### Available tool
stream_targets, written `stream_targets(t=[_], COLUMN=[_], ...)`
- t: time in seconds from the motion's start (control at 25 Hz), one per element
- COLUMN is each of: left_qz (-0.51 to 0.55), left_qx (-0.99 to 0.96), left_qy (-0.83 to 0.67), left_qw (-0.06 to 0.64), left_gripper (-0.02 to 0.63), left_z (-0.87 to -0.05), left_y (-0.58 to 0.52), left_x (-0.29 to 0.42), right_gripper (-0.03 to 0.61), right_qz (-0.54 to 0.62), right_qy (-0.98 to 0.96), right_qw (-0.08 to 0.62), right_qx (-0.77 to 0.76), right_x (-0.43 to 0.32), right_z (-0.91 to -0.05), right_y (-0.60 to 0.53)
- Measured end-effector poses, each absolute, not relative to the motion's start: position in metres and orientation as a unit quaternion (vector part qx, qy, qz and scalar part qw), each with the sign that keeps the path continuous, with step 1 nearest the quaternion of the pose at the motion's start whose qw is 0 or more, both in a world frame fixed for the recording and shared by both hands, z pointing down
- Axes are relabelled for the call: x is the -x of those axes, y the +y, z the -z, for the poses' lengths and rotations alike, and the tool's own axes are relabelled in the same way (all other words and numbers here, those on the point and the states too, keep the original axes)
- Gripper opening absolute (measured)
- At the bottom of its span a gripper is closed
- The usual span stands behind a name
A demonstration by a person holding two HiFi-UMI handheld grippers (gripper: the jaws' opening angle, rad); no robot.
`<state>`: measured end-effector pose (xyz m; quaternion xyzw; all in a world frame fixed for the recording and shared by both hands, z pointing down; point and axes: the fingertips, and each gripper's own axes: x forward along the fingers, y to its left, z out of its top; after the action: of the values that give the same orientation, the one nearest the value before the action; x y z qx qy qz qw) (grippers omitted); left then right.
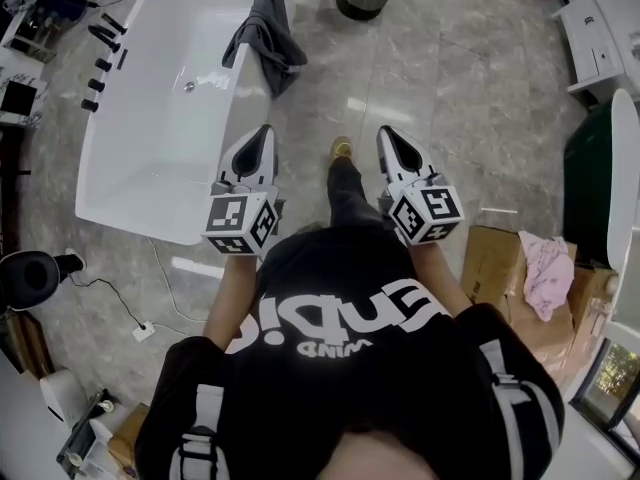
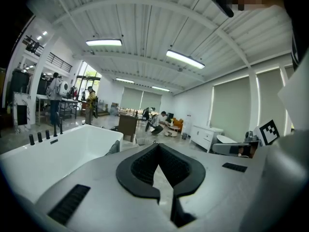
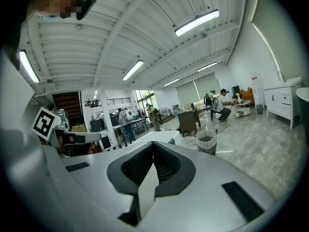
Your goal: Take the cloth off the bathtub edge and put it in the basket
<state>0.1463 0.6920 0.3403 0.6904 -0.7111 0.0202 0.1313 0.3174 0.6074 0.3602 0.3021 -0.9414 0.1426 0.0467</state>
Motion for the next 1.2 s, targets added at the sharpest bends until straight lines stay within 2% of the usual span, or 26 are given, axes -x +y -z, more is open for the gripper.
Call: stream_targets(t=[1.2], left_qz=[-0.015], left_qx=[-0.631], left_qy=[-0.767], left_qw=[0.117], left_gripper=[0.015], left_z=[-0.309], left_y=[0.399], left_x=[-0.024], right_gripper=[0.014], right_qz=[-0.138], right_qy=[-0.961], right_qw=[0.059], right_qx=[-0.232], right_x=[-0.193], right_z=[-0.346], right_y=[0.285])
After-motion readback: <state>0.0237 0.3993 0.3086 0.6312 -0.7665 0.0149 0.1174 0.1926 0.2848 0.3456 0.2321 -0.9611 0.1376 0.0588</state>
